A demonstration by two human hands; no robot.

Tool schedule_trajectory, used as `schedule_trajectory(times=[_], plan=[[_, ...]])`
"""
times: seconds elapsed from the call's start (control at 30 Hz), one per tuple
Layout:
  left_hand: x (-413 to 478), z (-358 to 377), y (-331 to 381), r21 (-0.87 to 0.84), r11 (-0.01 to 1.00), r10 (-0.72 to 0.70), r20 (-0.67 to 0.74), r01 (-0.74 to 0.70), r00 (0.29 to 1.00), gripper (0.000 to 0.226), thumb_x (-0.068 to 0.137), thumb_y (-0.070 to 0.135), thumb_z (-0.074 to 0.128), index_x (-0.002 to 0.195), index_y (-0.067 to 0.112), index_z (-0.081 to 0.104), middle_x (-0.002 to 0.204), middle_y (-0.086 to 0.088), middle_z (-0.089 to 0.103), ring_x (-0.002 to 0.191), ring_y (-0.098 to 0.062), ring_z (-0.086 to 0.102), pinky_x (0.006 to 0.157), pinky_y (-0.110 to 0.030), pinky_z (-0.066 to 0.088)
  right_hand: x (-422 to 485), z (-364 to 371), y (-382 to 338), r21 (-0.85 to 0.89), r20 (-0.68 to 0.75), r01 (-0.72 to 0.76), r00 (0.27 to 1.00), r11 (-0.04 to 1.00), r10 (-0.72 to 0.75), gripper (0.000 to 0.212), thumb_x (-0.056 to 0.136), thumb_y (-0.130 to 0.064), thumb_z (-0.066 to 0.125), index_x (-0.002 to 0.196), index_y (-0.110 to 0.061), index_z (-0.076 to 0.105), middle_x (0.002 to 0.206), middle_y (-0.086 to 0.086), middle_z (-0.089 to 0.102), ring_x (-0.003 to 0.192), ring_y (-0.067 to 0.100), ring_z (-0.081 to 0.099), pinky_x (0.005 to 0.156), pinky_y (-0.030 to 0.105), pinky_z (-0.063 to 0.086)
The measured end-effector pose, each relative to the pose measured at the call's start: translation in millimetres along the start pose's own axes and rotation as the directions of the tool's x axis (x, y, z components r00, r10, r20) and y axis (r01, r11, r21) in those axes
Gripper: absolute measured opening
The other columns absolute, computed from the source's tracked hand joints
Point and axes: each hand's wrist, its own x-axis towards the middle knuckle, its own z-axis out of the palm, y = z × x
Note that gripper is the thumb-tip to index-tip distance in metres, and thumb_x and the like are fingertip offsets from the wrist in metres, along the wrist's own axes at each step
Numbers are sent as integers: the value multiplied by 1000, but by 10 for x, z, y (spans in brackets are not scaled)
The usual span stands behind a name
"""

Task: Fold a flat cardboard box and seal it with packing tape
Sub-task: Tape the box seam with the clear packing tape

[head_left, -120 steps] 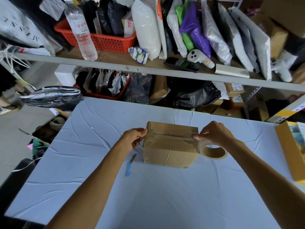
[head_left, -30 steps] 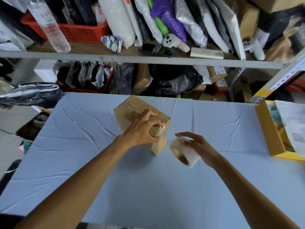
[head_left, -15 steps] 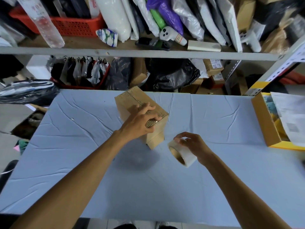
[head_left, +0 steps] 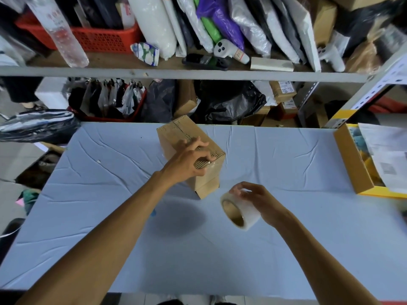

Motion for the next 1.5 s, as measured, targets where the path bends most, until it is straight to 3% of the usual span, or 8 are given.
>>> schedule_trajectory(times=[0.47, 0.63, 0.8, 0.93, 1.03, 1.13, 1.37, 1.5], plan=[[-46, -43, -16, -34, 999, 1, 82, 1, 997, 40, 89, 23, 63, 128, 24, 58, 157, -5, 25, 148, -17, 6, 117, -38, 4, 72, 252, -49, -12, -223, -149, 964, 989, 142, 14, 81, -29, 73, 72, -20, 76, 66, -12, 71, 63, 5, 62, 59, 21, 42], [-73, -112, -24, -79, 996, -43, 96, 51, 994, 53, 78, 26, 75, 128, 27, 57, 152, -2, 33, 144, -19, 19, 112, -41, 24, 94, 264, -92, -37, -227, -142, 965, 989, 130, 14, 81, -24, 73, 68, -20, 77, 64, -9, 71, 65, 14, 62, 64, 23, 44], [-169, -241, 1, -298, 954, -85, -126, 44, 988, 39, 80, 27, 71, 118, 25, 64, 128, 5, 55, 119, -6, 49, 95, -17, 37, 91, 276, -102, -67, -227, -137, 967, 988, 119, 15, 82, -25, 73, 68, -23, 77, 63, -15, 71, 70, 12, 62, 67, 24, 42], [-503, -150, -179, -679, 725, -559, -479, 118, 677, 13, 86, 27, 60, 97, 26, 67, 95, 16, 68, 89, 1, 62, 75, -15, 50, 85, 287, -114, -78, -233, -123, 967, 989, 102, 16, 82, -23, 73, 66, -23, 76, 63, -14, 71, 69, 13, 62, 68, 25, 42], [-760, 144, -482, -800, 508, -804, -308, 319, 509, 8, 84, 18, 61, 87, 25, 66, 85, 8, 68, 73, 0, 60, 66, -24, 47, 77, 297, -119, -66, -237, -119, 966, 991, 100, 13, 82, -20, 73, 69, -20, 77, 67, -11, 72, 68, 11, 62, 65, 23, 43], [-979, 503, -767, -781, 383, -839, -70, 493, 540, 21, 80, 5, 63, 88, 24, 69, 86, 0, 70, 81, -14, 66, 74, -32, 52, 98, 329, -129, -58, -266, -142, 956, 988, 122, 9, 80, -21, 75, 73, -17, 77, 75, -6, 71, 67, 13, 60, 62, 23, 42], [-1245, 1014, -1119, -490, 494, -864, -180, 719, 471, 36, 74, 26, 78, 104, 11, 64, 105, -13, 62, 96, -29, 61, 81, -36, 49, 129, 315, -76, -80, -324, -189, 934, 979, 154, 8, 77, -26, 77, 73, -20, 78, 73, -11, 71, 69, 14, 60, 62, 23, 42], [-1222, 1097, -1116, -326, 543, -834, -100, 774, 543, 20, 79, 22, 72, 91, 9, 64, 104, -19, 63, 99, -37, 60, 81, -39, 47, 138, 331, -77, -96, -338, -188, 930, 977, 146, 7, 76, -26, 78, 70, -22, 78, 78, -11, 73, 70, 14, 61, 62, 23, 42]])
